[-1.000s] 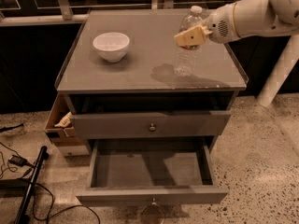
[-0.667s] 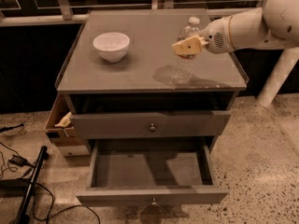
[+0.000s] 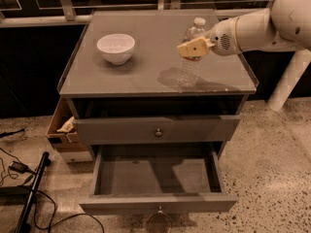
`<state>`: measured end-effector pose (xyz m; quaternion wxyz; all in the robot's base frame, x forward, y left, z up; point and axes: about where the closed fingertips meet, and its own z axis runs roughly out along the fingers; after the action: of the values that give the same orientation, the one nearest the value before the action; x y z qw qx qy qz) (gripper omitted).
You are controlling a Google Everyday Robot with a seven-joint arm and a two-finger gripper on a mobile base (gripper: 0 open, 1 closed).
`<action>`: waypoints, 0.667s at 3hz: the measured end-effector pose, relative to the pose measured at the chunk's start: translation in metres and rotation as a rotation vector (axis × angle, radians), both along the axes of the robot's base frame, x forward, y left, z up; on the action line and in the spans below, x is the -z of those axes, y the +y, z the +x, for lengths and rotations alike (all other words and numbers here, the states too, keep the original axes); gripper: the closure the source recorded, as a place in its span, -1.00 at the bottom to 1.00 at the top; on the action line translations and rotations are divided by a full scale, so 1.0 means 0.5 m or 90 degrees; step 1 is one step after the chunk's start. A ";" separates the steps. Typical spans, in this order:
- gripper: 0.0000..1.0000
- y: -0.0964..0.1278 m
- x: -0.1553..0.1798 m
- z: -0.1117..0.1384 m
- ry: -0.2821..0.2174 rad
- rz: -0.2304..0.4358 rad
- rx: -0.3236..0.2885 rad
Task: Pick water bottle from middle drawer and place on counter
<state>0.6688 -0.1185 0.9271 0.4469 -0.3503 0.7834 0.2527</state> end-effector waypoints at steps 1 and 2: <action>1.00 0.008 0.001 0.000 -0.008 -0.004 -0.008; 0.63 0.008 0.001 0.000 -0.008 -0.004 -0.008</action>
Offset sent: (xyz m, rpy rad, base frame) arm -0.0002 0.0038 -0.0011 -0.0062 -0.0123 0.0131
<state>0.6686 -0.1147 0.9264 0.4490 -0.3584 0.7791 0.2511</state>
